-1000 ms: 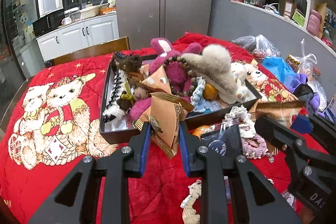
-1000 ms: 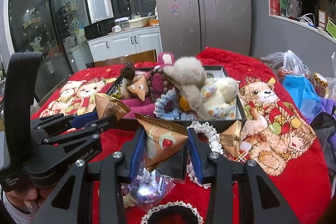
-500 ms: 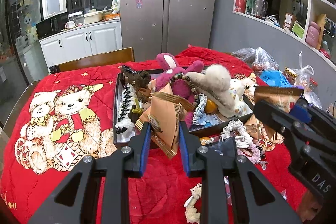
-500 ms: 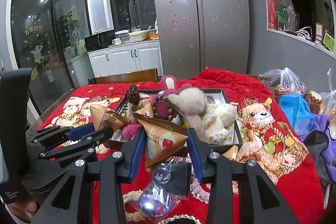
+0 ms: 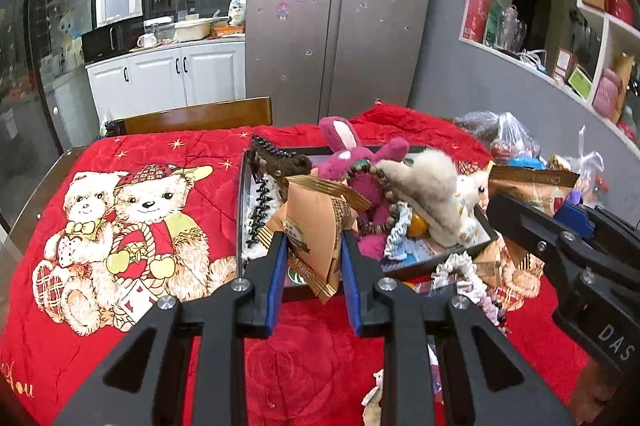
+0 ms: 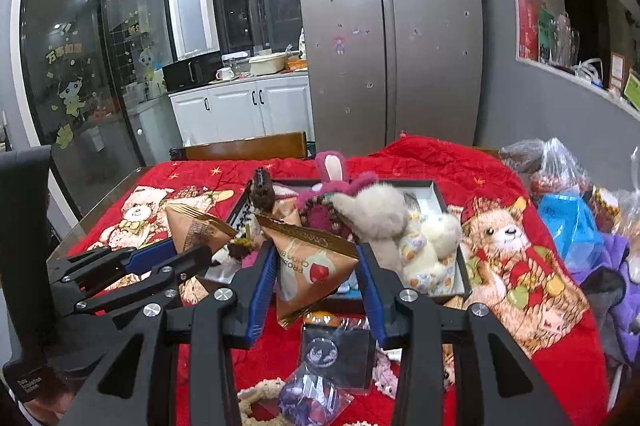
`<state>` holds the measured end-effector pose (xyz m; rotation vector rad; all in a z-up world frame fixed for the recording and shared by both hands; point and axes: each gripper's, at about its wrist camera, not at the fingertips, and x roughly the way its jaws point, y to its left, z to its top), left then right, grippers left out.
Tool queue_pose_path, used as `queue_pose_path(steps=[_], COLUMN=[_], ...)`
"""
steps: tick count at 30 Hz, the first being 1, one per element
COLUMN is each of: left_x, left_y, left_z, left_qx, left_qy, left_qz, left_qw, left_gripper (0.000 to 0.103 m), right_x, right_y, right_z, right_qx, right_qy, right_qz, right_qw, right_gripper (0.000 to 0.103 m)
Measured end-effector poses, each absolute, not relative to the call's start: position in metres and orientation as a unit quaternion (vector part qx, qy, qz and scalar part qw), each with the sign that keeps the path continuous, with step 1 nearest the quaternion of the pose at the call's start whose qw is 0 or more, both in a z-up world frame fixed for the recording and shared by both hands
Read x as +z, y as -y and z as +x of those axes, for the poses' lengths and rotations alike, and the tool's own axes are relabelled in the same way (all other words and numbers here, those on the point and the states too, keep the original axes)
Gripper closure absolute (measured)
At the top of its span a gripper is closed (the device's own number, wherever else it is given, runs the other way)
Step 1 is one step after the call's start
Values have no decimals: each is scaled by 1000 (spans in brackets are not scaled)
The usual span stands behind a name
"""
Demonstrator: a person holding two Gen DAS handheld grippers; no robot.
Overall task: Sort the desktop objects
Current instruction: 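Carry both gold candies over the black box with both tools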
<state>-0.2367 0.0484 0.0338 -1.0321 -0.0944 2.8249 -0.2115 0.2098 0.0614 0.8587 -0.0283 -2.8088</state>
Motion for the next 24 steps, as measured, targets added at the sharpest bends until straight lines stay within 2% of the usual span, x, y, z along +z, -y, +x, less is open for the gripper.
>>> queue_pose_path(steps=[13, 24], left_x=[54, 19], left_y=[-41, -49], left_z=[-287, -365], left_qx=[934, 927], left_qy=[37, 34], left_qz=[-349, -369], left_qw=[67, 63], left_gripper=[76, 76], right_x=[89, 67], right_y=[-194, -199], right_z=[-236, -318], right_qx=[-954, -948], right_qy=[-1, -10], right_qz=[279, 299], right_qw=[115, 106], right_gripper=[62, 62])
